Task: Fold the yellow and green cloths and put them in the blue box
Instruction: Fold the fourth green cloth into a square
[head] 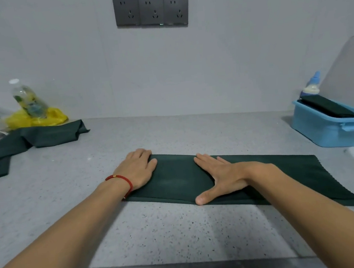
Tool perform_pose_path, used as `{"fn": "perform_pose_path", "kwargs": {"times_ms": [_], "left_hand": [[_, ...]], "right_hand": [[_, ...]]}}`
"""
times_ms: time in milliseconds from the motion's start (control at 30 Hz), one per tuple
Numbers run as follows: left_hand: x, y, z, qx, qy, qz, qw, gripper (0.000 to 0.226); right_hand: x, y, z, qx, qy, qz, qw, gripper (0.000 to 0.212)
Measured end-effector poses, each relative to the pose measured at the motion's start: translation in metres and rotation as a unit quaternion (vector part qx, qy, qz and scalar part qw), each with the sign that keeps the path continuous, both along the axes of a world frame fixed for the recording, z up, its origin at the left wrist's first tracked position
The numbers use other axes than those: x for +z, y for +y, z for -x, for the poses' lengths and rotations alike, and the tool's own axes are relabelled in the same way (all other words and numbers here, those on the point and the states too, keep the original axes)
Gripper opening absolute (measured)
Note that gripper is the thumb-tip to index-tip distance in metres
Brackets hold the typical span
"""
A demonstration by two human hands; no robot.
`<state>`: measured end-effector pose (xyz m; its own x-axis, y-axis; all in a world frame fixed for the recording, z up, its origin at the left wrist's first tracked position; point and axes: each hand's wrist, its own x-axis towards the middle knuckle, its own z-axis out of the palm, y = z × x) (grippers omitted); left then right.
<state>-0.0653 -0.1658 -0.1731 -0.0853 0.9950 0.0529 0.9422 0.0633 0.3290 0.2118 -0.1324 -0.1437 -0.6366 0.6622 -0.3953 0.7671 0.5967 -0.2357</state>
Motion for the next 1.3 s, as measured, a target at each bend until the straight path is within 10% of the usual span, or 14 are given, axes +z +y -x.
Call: {"fn": "perform_pose_path", "kwargs": {"times_ms": [167,467,867,1300], "left_hand": [[0.027,-0.004,0.029,-0.005,-0.128,0.014,0.992,0.027],[0.05,-0.017,0.041,0.023,-0.215,0.126,0.968,0.08],[0.053,-0.025,0.032,0.028,-0.334,0.111,0.936,0.095],[0.111,-0.028,-0.01,0.029,-0.413,0.023,0.91,0.054]], "right_hand": [[0.007,-0.007,0.002,0.005,-0.024,-0.033,0.999,0.148],[0.019,-0.019,0.01,0.005,-0.065,-0.04,0.997,0.141],[0.011,-0.02,0.007,-0.013,-0.015,-0.027,0.999,0.14],[0.004,-0.019,0.008,-0.019,0.047,-0.021,0.998,0.139]]}}
